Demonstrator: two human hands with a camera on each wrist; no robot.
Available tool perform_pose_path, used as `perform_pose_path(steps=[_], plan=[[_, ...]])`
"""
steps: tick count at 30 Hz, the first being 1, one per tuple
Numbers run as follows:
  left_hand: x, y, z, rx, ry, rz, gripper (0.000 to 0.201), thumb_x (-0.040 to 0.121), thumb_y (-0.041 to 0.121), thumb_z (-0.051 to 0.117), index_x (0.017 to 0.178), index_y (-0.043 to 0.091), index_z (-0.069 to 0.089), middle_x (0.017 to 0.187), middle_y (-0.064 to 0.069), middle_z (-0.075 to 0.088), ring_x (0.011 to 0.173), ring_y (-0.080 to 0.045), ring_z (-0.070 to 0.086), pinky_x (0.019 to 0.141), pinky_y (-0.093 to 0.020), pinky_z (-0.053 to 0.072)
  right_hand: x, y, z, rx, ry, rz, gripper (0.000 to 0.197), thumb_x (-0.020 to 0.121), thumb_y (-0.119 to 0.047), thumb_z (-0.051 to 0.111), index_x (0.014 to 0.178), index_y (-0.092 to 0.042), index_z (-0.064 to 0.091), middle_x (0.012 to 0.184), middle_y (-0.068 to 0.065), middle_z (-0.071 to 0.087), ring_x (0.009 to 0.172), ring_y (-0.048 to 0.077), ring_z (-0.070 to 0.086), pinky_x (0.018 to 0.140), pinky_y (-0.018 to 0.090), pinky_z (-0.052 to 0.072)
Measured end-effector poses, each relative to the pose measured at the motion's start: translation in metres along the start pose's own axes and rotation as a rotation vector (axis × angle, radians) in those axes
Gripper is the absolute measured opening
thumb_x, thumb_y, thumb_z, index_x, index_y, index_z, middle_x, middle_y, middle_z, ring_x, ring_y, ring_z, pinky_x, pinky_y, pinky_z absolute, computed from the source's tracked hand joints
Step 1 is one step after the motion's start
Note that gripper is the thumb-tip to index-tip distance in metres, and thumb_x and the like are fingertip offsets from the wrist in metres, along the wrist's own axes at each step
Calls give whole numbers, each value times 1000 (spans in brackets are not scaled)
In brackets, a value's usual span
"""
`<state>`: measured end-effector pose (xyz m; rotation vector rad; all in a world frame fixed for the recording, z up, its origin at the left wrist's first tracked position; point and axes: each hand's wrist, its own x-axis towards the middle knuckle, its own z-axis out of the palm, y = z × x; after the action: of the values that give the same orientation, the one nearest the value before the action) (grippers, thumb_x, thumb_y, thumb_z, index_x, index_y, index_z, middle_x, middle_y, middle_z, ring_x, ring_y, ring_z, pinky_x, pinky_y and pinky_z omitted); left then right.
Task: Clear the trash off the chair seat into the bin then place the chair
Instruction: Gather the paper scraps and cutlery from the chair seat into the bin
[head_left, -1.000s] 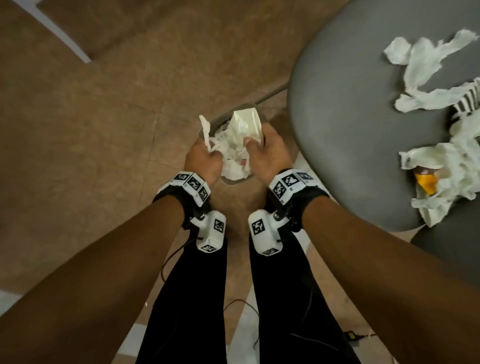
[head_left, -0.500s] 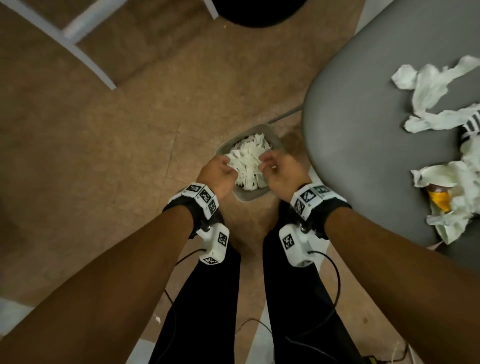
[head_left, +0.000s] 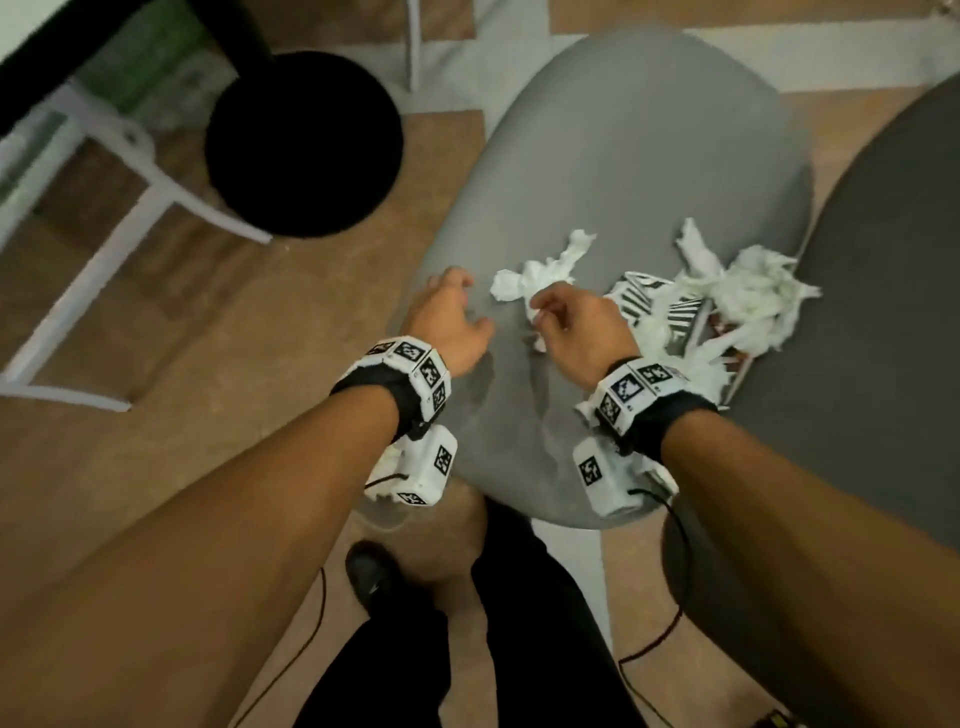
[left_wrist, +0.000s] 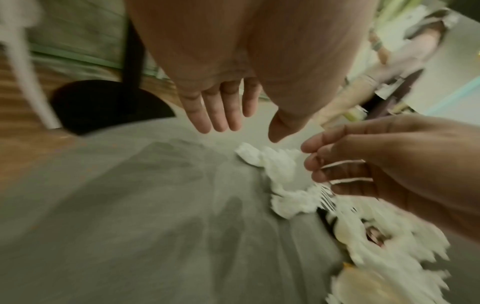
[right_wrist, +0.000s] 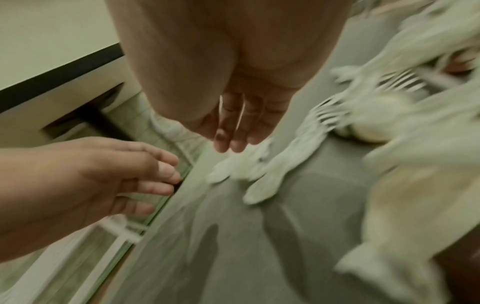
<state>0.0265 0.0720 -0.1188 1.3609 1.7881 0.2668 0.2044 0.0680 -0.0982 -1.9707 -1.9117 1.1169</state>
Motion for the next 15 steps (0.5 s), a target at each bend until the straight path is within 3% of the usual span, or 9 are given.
perform_pose_path(steps=[3, 5, 8, 11, 15], plan=[[12, 44, 44, 282, -16, 199, 70, 75, 37, 67, 139, 25, 41, 135, -8, 46, 126, -31, 41, 106, -43, 36, 16, 52, -42, -56, 146, 84, 24, 90, -16, 55, 110, -14, 68, 109, 9, 71, 101, 28, 65, 92, 32, 50], [16, 64, 67, 420, -33, 309, 82, 73, 35, 70, 146, 28, 32, 145, -8, 35, 135, -32, 31, 109, -47, 29, 27, 80, -65, -157, 196, 128, 27, 89, -16, 56, 113, -14, 68, 118, 11, 66, 112, 30, 59, 98, 34, 46], [25, 73, 92, 580, -103, 315, 92, 70, 35, 75, 148, 35, 25, 158, -9, 15, 145, -39, 14, 110, -60, 22, 41, 110, -85, -273, 129, 233, 41, 88, -20, 60, 129, -18, 59, 137, 12, 52, 128, 35, 44, 107, 39, 39], [35, 64, 96, 627, -129, 270, 69, 72, 34, 76, 133, 40, 42, 158, -6, 15, 143, -42, 14, 107, -62, 23, 48, 122, -87, -341, -30, 268, 64, 82, -30, 67, 142, -26, 45, 147, 8, 42, 132, 38, 40, 108, 45, 41], [44, 50, 89, 489, -116, 357, 31, 83, 4, 57, 109, 20, 60, 130, -6, 47, 116, -37, 41, 96, -47, 41, 58, 120, -79, -386, -63, 281, 66, 78, -40, 68, 139, -33, 44, 141, 10, 46, 129, 38, 42, 104, 47, 41]])
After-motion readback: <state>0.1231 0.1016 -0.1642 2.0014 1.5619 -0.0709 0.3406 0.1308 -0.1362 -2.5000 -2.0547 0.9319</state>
